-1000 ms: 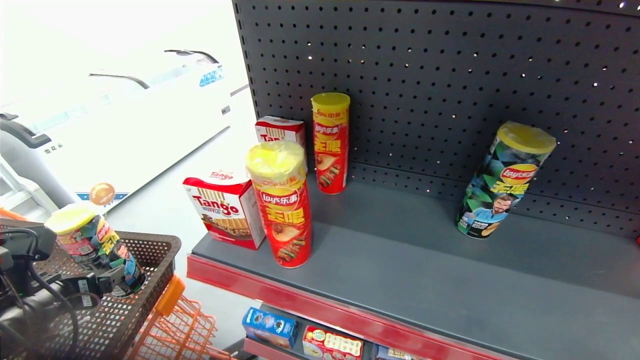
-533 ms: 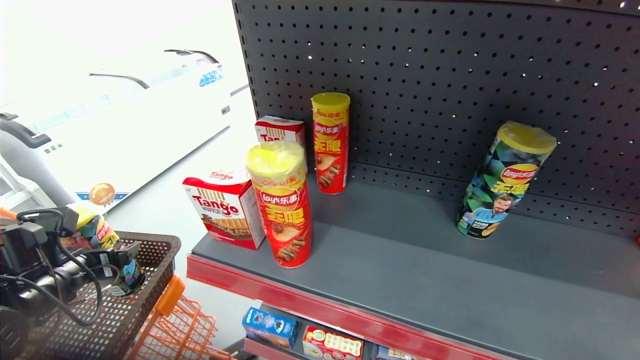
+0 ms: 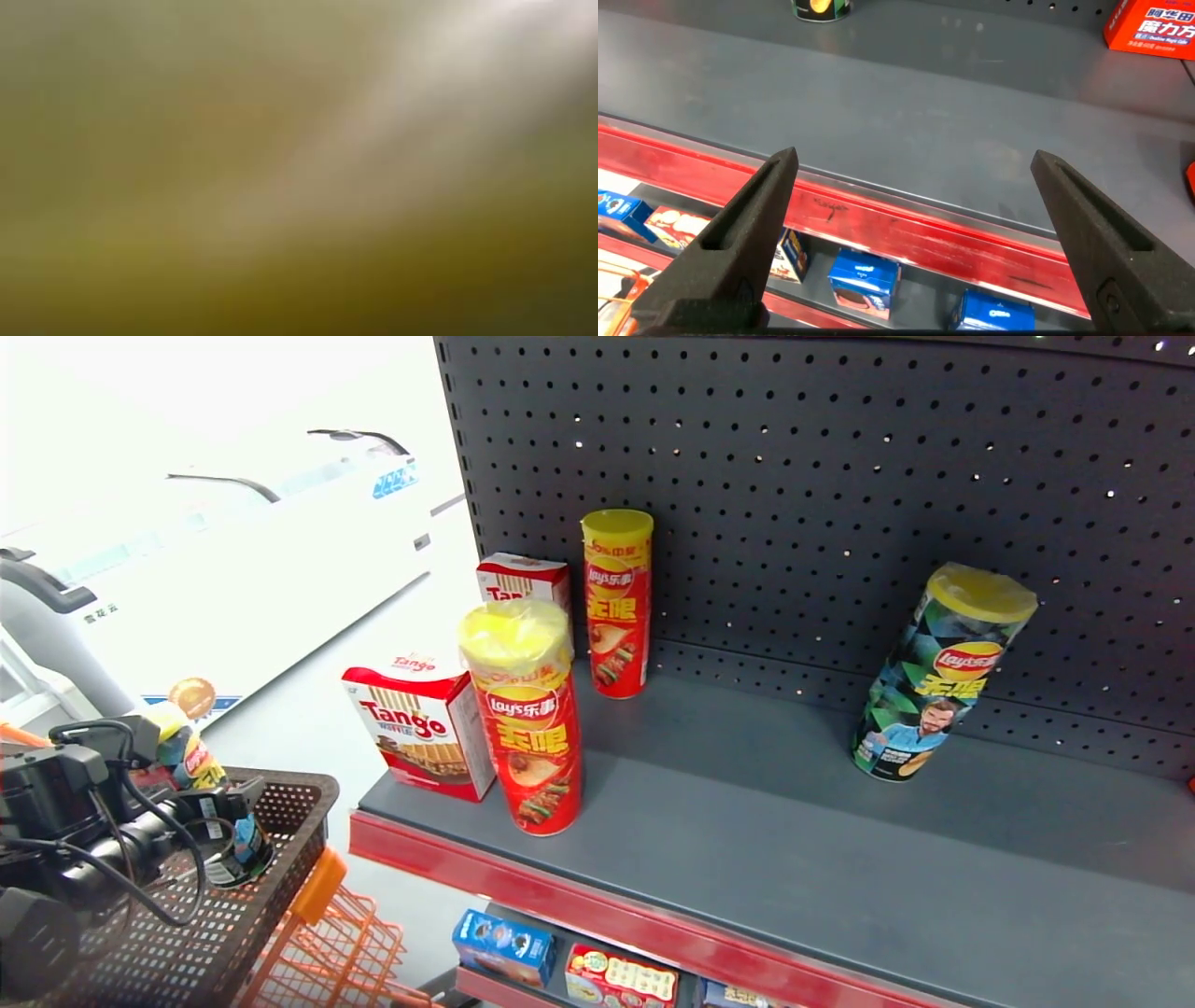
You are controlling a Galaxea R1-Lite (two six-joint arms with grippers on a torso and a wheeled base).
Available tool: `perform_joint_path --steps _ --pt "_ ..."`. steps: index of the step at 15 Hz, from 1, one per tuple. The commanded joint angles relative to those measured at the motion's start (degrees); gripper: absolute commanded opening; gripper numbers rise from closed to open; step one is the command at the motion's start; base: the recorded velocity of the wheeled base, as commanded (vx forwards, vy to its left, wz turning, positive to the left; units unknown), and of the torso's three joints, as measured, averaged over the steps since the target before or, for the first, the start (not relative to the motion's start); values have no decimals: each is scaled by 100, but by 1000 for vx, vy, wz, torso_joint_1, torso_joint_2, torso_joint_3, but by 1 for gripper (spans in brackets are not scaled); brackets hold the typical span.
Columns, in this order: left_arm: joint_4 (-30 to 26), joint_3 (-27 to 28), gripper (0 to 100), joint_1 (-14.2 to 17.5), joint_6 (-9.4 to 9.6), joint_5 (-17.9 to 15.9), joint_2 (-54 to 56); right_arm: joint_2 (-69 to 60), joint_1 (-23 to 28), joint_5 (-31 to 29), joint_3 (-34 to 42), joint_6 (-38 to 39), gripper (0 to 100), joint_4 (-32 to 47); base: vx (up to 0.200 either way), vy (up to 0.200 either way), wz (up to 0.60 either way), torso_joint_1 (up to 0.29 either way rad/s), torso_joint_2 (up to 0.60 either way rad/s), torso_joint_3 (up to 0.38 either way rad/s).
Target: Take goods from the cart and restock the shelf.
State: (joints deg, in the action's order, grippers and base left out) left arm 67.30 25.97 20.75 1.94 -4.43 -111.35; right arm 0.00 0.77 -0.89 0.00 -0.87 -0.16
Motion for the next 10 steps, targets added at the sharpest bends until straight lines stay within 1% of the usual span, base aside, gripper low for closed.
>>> perform_joint_path --steps 1,4,6,7,10 --pt "2 128 0 -45 17 3 -36 0 2 1 0 -1 100 -2 0 0 0 0 0 0" --pt "64 128 0 -106 52 -6 43 0 2 1 0 -1 100 -2 0 0 0 0 0 0" --pt "2 110 0 -115 202 -15 430 0 2 1 0 -1 100 -2 0 0 0 0 0 0" --pt "-33 66 0 -203 237 -85 685 0 2 1 0 -1 100 -2 0 0 0 0 0 0" --pt "-77 -215 0 -449 237 -313 1458 0 2 1 0 -1 100 -2 0 0 0 0 0 0"
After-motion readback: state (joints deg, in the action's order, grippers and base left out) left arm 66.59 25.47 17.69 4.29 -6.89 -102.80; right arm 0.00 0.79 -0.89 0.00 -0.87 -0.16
